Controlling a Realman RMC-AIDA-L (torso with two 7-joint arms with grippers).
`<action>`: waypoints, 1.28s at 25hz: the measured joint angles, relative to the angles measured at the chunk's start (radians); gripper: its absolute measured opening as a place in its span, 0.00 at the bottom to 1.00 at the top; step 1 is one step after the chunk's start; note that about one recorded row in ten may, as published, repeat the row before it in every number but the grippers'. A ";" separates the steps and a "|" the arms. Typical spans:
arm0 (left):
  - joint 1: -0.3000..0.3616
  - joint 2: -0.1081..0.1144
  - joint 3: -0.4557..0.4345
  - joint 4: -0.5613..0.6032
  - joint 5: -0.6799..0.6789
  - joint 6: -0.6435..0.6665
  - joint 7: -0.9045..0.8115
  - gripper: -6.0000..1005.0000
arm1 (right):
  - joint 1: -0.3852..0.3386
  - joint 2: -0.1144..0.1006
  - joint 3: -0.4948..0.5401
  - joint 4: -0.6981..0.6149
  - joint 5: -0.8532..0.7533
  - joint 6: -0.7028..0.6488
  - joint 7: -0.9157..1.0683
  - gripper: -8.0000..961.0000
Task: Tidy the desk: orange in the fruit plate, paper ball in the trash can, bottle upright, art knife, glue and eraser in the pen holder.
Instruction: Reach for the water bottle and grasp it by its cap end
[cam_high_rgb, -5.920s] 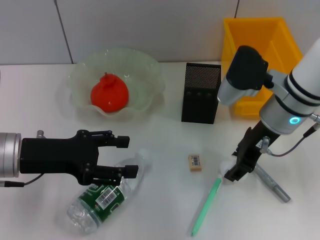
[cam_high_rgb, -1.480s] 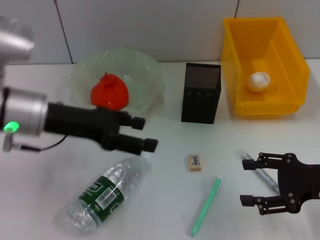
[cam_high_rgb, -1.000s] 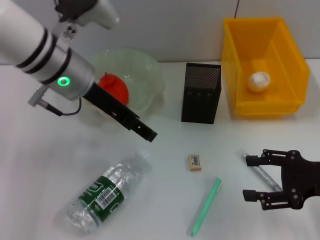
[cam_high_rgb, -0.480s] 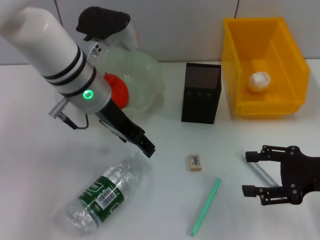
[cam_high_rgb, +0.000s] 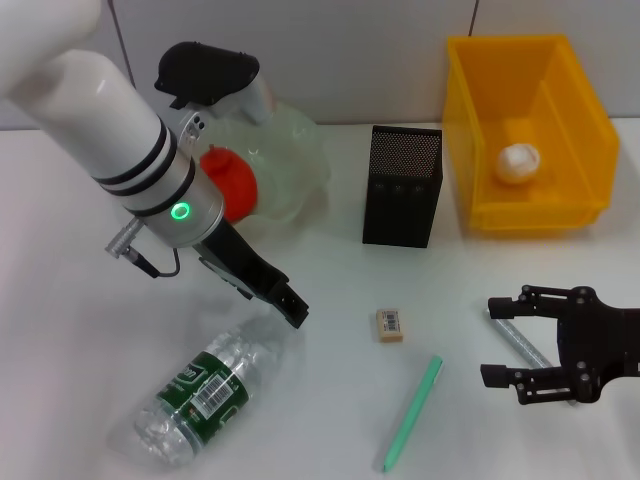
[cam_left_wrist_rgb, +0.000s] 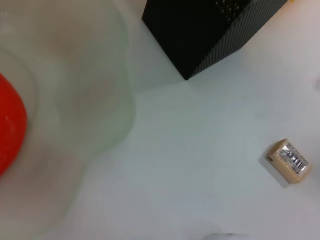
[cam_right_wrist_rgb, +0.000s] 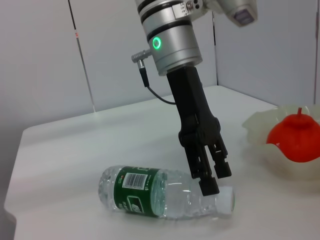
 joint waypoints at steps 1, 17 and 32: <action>0.000 0.000 0.001 -0.007 -0.002 -0.006 0.003 0.81 | 0.000 0.000 0.000 0.000 0.000 0.001 0.000 0.86; 0.011 -0.003 0.026 -0.070 -0.041 -0.070 0.053 0.81 | 0.013 0.003 -0.004 -0.011 -0.008 0.021 0.000 0.86; 0.013 -0.003 0.055 -0.082 -0.067 -0.093 0.069 0.79 | 0.016 0.003 -0.001 -0.012 -0.009 0.024 0.010 0.86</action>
